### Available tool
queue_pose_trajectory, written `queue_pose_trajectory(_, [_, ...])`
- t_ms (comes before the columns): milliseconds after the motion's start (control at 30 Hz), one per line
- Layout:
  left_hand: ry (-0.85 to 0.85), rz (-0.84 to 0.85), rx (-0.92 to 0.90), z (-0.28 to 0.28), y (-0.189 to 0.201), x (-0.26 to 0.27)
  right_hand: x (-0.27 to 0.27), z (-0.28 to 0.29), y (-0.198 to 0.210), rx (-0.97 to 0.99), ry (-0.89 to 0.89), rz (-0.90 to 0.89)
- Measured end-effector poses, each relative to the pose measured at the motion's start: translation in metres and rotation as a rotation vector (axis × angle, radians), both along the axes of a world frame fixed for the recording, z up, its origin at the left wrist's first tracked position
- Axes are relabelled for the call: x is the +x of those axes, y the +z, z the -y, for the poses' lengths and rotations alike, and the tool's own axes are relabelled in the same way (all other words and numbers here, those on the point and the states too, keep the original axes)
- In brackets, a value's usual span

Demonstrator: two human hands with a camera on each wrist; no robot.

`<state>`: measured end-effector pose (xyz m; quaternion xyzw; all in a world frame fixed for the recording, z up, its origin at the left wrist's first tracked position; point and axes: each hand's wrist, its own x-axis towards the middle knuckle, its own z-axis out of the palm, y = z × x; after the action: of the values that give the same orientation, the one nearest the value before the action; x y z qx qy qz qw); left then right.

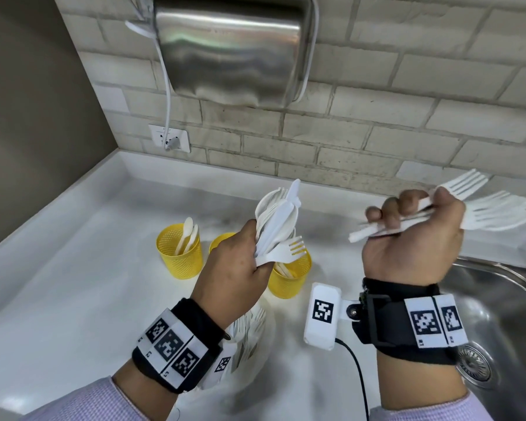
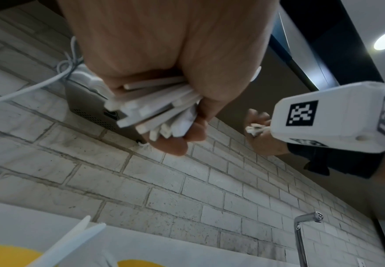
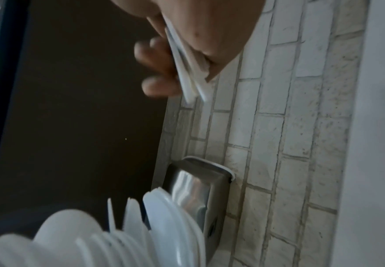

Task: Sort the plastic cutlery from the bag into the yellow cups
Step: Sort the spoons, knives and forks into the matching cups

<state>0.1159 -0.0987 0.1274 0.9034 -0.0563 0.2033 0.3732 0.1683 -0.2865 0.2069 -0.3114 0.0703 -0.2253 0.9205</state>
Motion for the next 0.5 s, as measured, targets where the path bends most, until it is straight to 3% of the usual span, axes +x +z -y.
queue_pose_trajectory(167, [0.054, -0.010, -0.020, -0.002, -0.002, 0.002, -0.011, 0.002, -0.010, -0.179, 0.015, 0.022])
queue_pose_trajectory(300, [0.145, -0.014, -0.025, -0.002, 0.000, 0.004, -0.025, -0.013, -0.034, -0.535, 0.215, 0.096])
queue_pose_trajectory(500, [0.217, -0.006, -0.013, -0.004, 0.003, 0.004, -0.049, -0.040, -0.051, -0.922, 0.280, 0.159])
